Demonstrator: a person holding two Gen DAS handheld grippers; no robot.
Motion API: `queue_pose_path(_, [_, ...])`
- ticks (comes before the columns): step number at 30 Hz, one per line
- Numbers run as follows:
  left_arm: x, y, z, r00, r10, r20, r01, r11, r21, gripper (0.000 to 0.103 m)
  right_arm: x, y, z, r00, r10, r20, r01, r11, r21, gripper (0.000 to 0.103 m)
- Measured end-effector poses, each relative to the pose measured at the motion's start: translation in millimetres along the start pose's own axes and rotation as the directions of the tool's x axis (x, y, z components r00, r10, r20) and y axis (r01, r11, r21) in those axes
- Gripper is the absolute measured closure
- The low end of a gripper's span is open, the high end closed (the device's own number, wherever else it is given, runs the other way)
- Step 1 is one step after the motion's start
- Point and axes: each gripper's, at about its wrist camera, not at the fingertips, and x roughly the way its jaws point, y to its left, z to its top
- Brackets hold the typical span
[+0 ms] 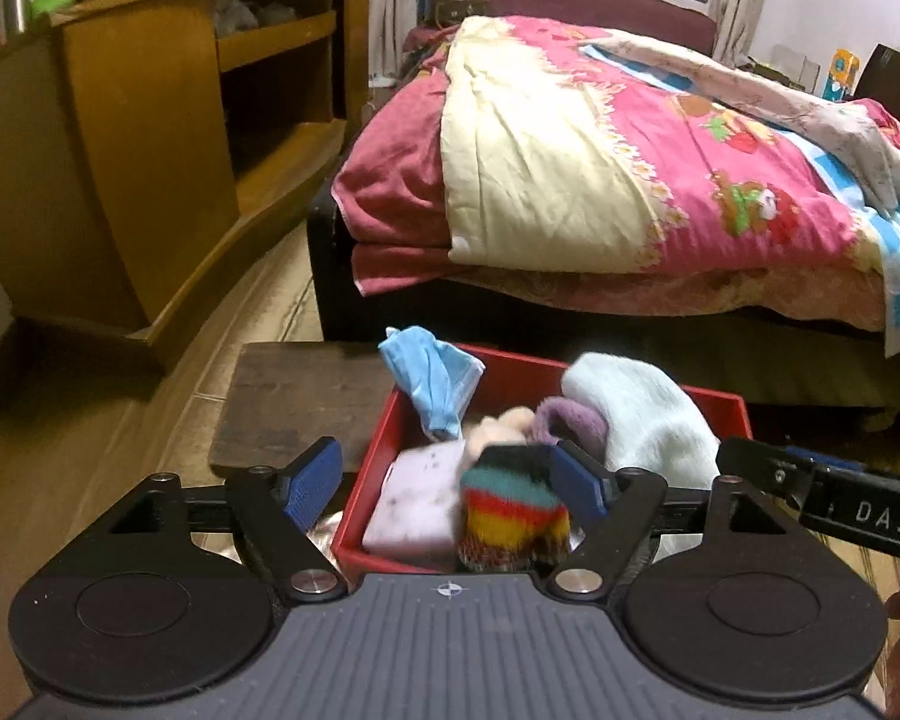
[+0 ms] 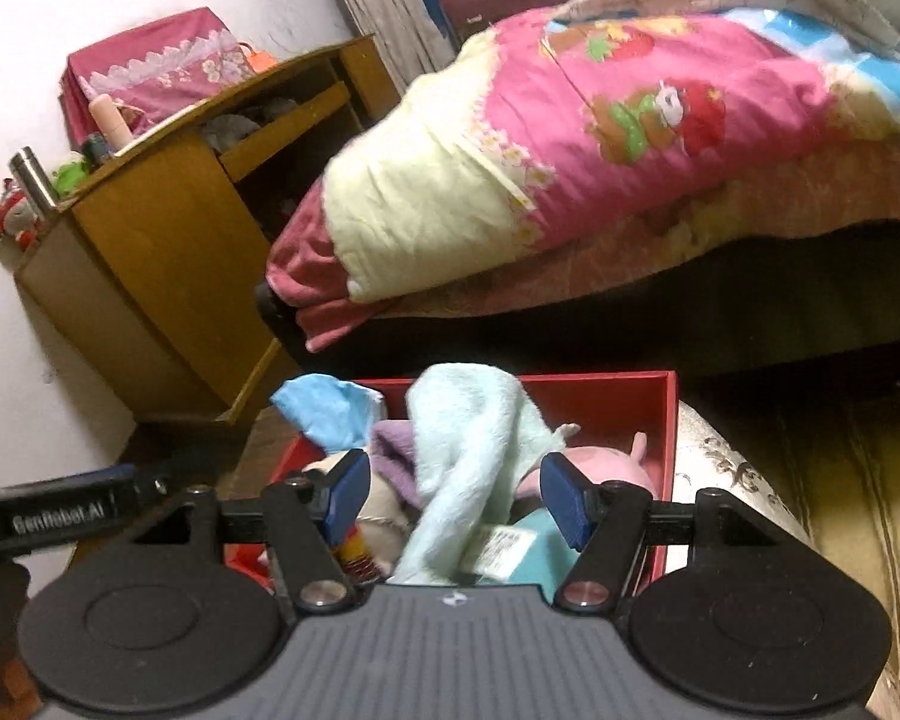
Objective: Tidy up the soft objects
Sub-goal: 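Move both tools down toward the white sponge and pink knit sock on the table, then grasp the white sponge block with the left tool while the right tool grasps the pink knit sock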
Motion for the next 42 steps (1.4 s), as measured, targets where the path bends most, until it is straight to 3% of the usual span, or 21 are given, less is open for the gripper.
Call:
queue_pose_path(7, [-39,9,-63,0.994,-0.051,-0.096,0.051,0.999,-0.002,0.025,-51,30,-49,0.998,0.012,-0.063,-0.019,0.993,-0.120,0.063])
queue_pose_path(14, [-42,16,-136,0.957,-0.077,-0.281,0.067,0.997,-0.045,0.025,-95,31,-126,0.982,0.046,-0.185,-0.068,0.991,-0.113,0.063])
queue_pose_path(18, [-42,27,-143,0.943,-0.092,-0.319,0.059,0.992,-0.113,0.026,-112,34,-157,0.960,0.109,-0.259,-0.135,0.987,-0.083,0.063])
queue_pose_path(20, [-51,30,-138,0.956,-0.065,-0.287,0.035,0.994,-0.108,0.022,-116,40,-172,0.946,0.128,-0.298,-0.165,0.981,-0.100,0.059])
queue_pose_path(22, [-51,31,-135,0.957,-0.010,-0.289,-0.018,0.995,-0.094,0.019,-114,46,-187,0.933,0.122,-0.337,-0.177,0.975,-0.137,0.059])
queue_pose_path(25, [-28,28,-143,0.931,0.083,-0.356,-0.116,0.991,-0.072,0.020,-108,54,-200,0.923,0.097,-0.373,-0.183,0.962,-0.201,0.059])
queue_pose_path(28, [-4,30,-157,0.896,0.189,-0.402,-0.230,0.972,-0.057,0.020,-108,50,-200,0.917,0.126,-0.379,-0.201,0.965,-0.167,0.059])
queue_pose_path(32, [23,33,-172,0.853,0.262,-0.450,-0.311,0.950,-0.035,0.016,-105,46,-207,0.887,0.159,-0.432,-0.234,0.964,-0.126,0.059])
queue_pose_path(35, [32,28,-171,0.854,0.279,-0.440,-0.326,0.945,-0.032,0.011,-103,47,-215,0.881,0.145,-0.450,-0.235,0.960,-0.150,0.059])
queue_pose_path(36, [32,25,-172,0.858,0.277,-0.432,-0.319,0.947,-0.026,0.013,-103,47,-216,0.879,0.141,-0.455,-0.235,0.959,-0.157,0.059])
queue_pose_path(38, [34,15,-172,0.875,0.218,-0.433,-0.240,0.971,0.004,0.026,-102,47,-217,0.877,0.138,-0.460,-0.233,0.960,-0.157,0.059])
queue_pose_path(40, [35,9,-173,0.869,0.258,-0.422,-0.266,0.963,0.041,0.026,-102,48,-217,0.876,0.139,-0.461,-0.233,0.960,-0.153,0.059])
queue_pose_path(42, [37,13,-174,0.865,0.258,-0.430,-0.278,0.961,0.017,0.023,-101,48,-217,0.876,0.137,-0.462,-0.230,0.961,-0.152,0.059])
